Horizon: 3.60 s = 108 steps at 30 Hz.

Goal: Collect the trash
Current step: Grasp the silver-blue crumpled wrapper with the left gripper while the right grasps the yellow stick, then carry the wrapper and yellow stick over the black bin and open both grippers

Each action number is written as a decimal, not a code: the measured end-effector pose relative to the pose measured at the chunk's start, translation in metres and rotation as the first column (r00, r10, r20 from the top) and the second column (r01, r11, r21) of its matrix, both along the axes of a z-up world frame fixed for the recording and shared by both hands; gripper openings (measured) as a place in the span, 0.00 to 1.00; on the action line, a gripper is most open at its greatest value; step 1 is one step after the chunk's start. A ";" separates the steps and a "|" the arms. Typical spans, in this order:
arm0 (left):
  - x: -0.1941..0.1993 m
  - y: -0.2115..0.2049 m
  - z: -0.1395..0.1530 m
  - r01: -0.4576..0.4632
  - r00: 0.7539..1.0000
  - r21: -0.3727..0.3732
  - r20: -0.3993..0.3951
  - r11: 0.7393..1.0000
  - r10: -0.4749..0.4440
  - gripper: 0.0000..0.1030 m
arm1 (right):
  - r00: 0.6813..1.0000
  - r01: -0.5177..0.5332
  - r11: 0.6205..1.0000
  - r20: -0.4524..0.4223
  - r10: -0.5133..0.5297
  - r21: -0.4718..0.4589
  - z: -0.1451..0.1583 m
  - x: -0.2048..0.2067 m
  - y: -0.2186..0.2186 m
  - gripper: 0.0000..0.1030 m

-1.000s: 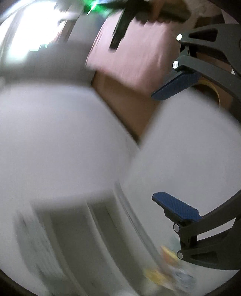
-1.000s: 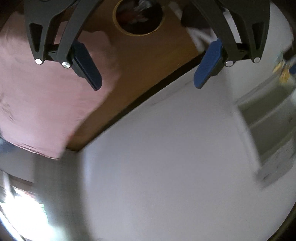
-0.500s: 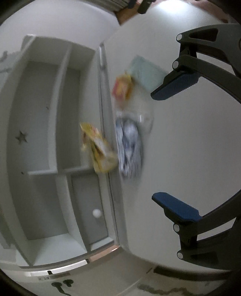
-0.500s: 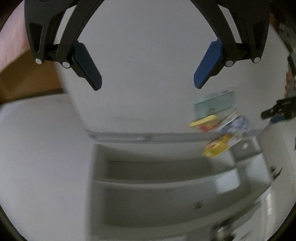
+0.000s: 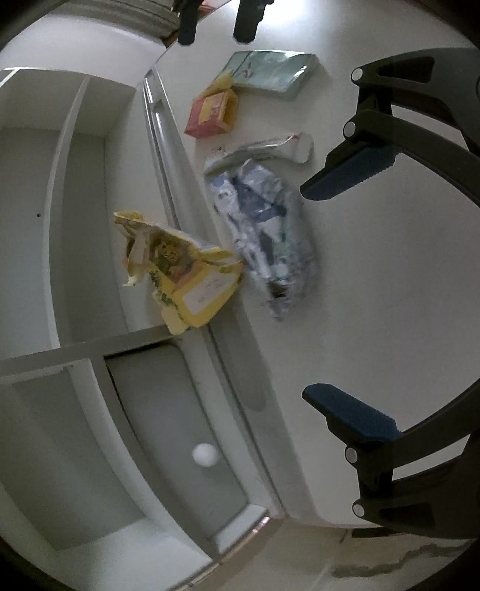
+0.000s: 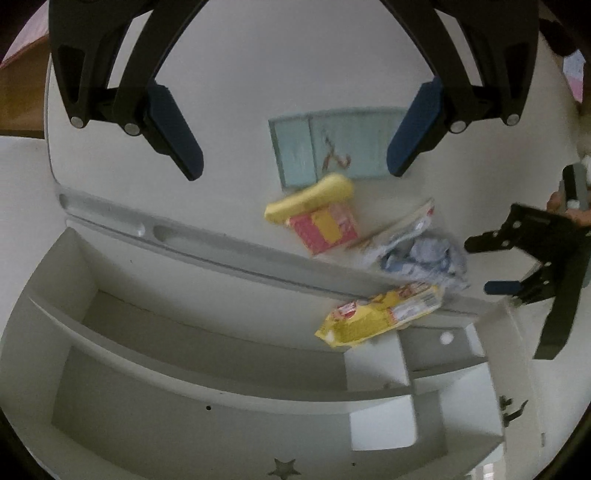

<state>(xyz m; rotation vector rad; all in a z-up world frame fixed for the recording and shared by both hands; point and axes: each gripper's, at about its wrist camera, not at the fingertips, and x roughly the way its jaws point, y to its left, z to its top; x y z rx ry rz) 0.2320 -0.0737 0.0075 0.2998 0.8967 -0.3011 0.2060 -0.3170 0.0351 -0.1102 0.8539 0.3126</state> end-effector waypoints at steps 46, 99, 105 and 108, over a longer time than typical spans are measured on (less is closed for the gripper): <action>-0.021 -0.060 -0.015 0.054 0.998 -0.047 -0.031 0.997 -0.055 0.62 | 0.994 -0.023 0.999 -0.106 0.028 0.046 -0.028 0.043 -0.019 0.17; -0.313 -0.560 -0.191 0.712 0.637 -0.060 -0.362 0.699 -0.680 0.33 | 0.588 0.800 0.517 -0.566 -0.577 0.304 -0.257 -0.357 -0.473 0.10; -0.286 -0.588 -0.269 0.665 0.657 -0.015 -0.464 0.747 -0.594 0.33 | 0.525 0.820 0.531 -0.650 -0.549 0.214 -0.316 -0.363 -0.463 0.10; -0.280 -0.578 -0.297 0.646 0.653 -0.010 -0.511 0.764 -0.559 0.33 | 0.501 0.818 0.547 -0.687 -0.526 0.178 -0.339 -0.368 -0.452 0.10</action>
